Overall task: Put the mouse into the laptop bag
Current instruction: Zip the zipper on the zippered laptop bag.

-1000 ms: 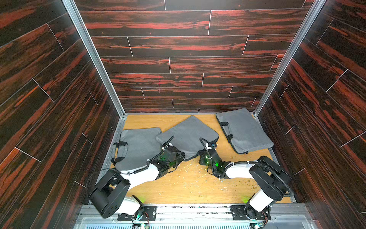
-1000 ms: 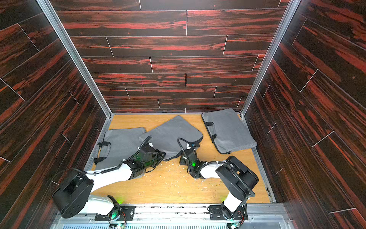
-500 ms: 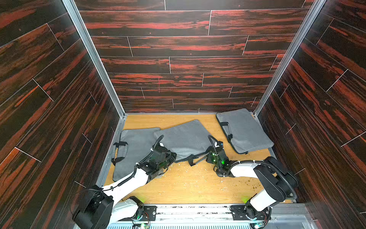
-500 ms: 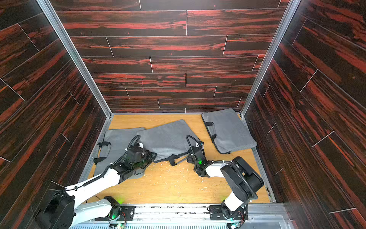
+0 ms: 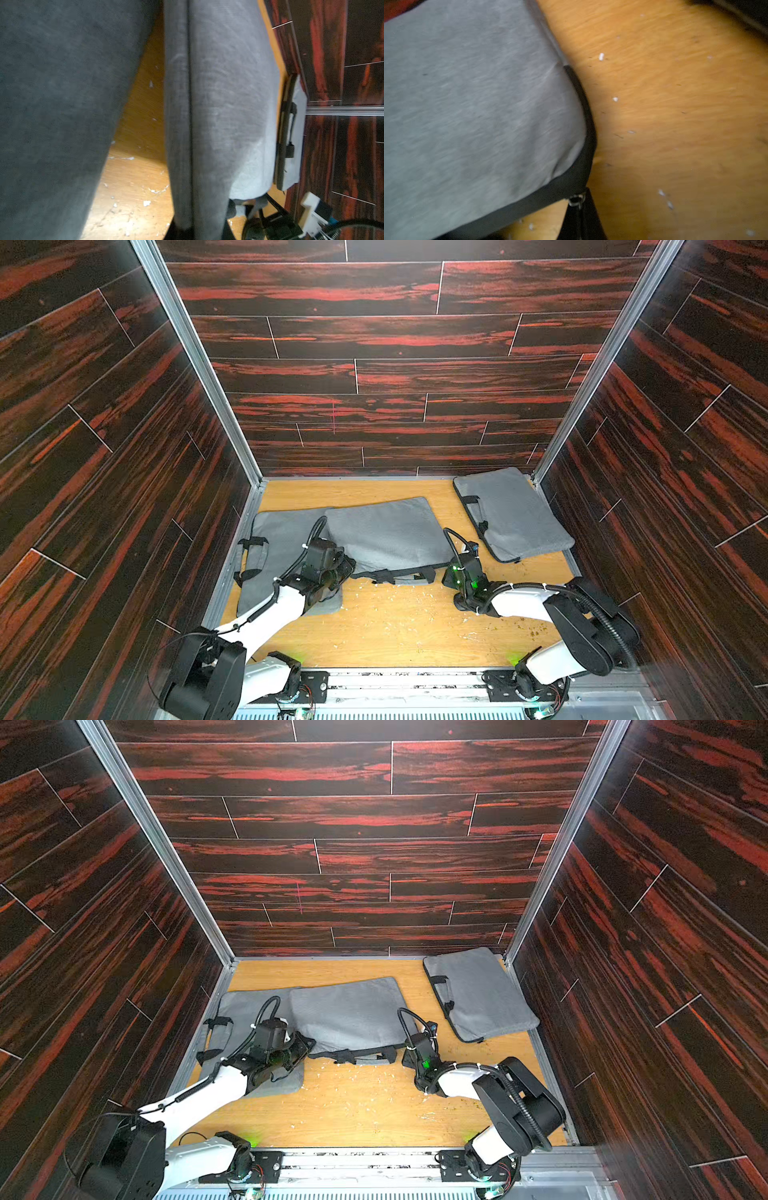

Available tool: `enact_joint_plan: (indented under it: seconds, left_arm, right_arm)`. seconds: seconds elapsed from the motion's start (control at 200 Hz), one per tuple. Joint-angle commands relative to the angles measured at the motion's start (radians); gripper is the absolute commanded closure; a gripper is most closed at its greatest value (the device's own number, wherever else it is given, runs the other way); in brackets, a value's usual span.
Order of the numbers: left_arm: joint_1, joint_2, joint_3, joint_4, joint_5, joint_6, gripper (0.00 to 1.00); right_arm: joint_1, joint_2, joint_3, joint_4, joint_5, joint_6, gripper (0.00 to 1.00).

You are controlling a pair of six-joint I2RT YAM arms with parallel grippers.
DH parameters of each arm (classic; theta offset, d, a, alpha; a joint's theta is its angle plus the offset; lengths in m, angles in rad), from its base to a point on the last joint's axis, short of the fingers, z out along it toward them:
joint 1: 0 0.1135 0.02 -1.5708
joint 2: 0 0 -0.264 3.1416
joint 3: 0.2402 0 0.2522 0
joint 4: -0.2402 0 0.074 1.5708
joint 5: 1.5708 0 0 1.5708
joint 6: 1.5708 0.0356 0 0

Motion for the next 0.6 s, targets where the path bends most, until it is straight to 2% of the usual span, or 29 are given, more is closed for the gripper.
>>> enact_joint_plan:
  seconds: [0.0, 0.18, 0.341, 0.561, 0.596]
  left_arm:
    - [0.067, 0.017, 0.089, 0.088, -0.182, 0.040, 1.00]
    - [0.106, 0.141, 0.224, 0.042, -0.193, 0.078, 1.00]
    - [0.166, 0.279, 0.340, 0.003, -0.190, 0.102, 1.00]
    - [0.224, 0.437, 0.523, -0.029, -0.091, 0.142, 1.00]
    - [0.224, 0.470, 0.560, -0.037, -0.074, 0.140, 0.96]
  right_arm:
    - [-0.029, -0.053, -0.048, -0.109, 0.131, 0.041, 1.00]
    - [-0.029, -0.120, -0.094, -0.139, 0.143, 0.058, 1.00]
    - [-0.029, -0.090, -0.107, -0.105, 0.145, 0.058, 1.00]
    - [0.013, -0.099, -0.102, -0.080, 0.129, 0.022, 1.00]
    - [0.040, -0.099, -0.096, -0.079, 0.139, 0.016, 1.00]
